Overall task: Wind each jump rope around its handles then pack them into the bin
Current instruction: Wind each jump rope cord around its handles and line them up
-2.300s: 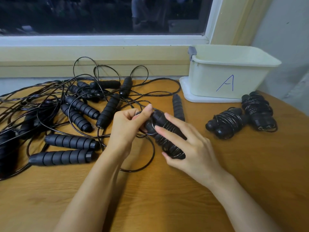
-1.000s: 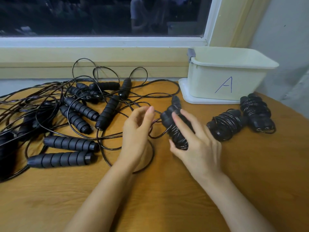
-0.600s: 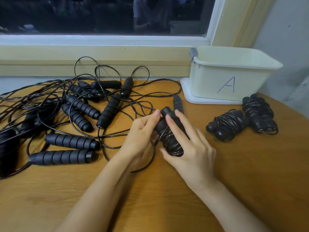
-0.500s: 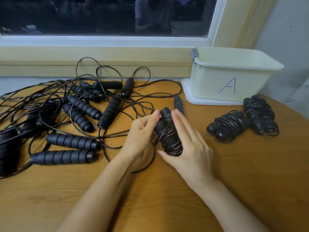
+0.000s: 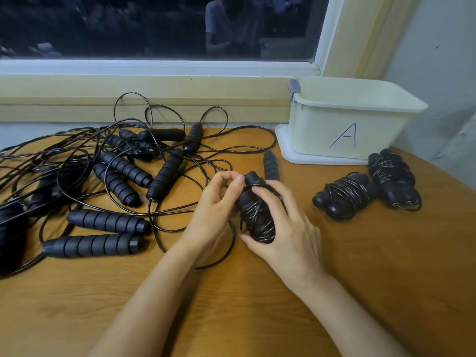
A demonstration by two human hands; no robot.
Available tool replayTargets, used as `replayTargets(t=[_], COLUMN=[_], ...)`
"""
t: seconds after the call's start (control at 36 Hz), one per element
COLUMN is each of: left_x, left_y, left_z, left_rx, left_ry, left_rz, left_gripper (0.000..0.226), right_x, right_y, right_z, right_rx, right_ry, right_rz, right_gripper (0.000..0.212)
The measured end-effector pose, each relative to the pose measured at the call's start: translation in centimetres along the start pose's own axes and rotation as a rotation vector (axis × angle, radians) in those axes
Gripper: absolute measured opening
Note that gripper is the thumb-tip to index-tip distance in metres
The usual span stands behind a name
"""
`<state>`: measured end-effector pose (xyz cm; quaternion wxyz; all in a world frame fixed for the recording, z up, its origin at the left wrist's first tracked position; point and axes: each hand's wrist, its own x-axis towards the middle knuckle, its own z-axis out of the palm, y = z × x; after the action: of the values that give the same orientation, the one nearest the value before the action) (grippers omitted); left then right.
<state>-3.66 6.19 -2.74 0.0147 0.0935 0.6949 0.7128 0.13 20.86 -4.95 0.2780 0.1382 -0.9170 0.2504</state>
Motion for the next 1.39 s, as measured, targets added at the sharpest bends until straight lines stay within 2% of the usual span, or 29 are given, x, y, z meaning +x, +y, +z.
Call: replayTargets(t=[0.08,0.14,0.22,0.33,0.44,0.56,0.67,0.75,0.86,0.89,0.94,1.03,1.08,1.14,1.17,1.28,1.39], left_x=[0.2,0.4,0.5,0.9,0.7,0.9,1.9,3.1,5.1,5.5,6.1,6.1,5.7,5.5,5.5,6.0,6.2], left_y=[-0.2,-0.2,0.0,0.1,0.4,1.2,1.5,0.7,-1.4,-1.8,-2.5,-3.0,-3.4,-3.9,-4.1,-3.7,-3.2], left_z=[-0.4,-0.8,-1.0,-0.8,-0.6,0.6,3.5,6.7,11.4,12.2,13.1,13.9,14.2,14.2,14.1,13.6,13.6], left_rx=[-0.057,-0.099,-0.166,-0.300,-0.264,0.007,0.396,0.674,0.896,0.931,1.000,1.014,1.020,0.990,0.967,0.963,0.954], left_ry=[0.036,0.044,0.021,0.048,0.149,0.165,0.027,-0.167,-0.495,-0.534,-0.562,-0.472,-0.279,-0.072,-0.026,-0.053,-0.052], left_rz=[-0.039,-0.063,-0.086,-0.083,0.016,0.151,0.229,0.236,0.217,0.202,0.214,0.301,0.315,0.240,0.194,0.177,0.161], left_gripper=[0.035,0.040,0.047,0.058,0.043,0.026,0.026,0.047,0.095,0.098,0.092,0.074,0.068,0.067,0.069,0.075,0.083], right_x=[-0.2,-0.3,-0.3,-0.4,0.0,-0.1,-0.9,-1.5,-2.4,-2.5,-2.7,-2.6,-2.2,-1.4,-0.9,2.1,4.3], right_y=[-0.1,-0.3,-0.5,0.3,1.6,4.0,7.0,9.3,11.9,12.3,13.1,13.7,14.1,14.3,14.3,14.7,15.2], right_z=[0.0,0.1,0.3,0.3,-1.0,-3.3,-5.8,-7.3,-8.7,-9.0,-9.4,-9.6,-9.5,-9.3,-9.1,-7.5,-6.0], right_rx=[0.055,0.000,-0.057,0.021,0.046,0.079,0.159,0.214,0.274,0.271,0.268,0.265,0.239,0.198,0.176,0.030,-0.149], right_ry=[-0.108,-0.151,-0.105,-0.010,0.049,0.104,0.210,0.308,0.374,0.382,0.381,0.372,0.370,0.342,0.319,0.210,0.006], right_rz=[0.007,-0.012,0.007,0.045,0.099,0.176,0.291,0.367,0.450,0.464,0.496,0.520,0.506,0.497,0.492,0.454,0.461], right_gripper=[0.110,0.114,0.107,0.098,0.096,0.095,0.096,0.097,0.096,0.096,0.096,0.095,0.095,0.093,0.091,0.089,0.087])
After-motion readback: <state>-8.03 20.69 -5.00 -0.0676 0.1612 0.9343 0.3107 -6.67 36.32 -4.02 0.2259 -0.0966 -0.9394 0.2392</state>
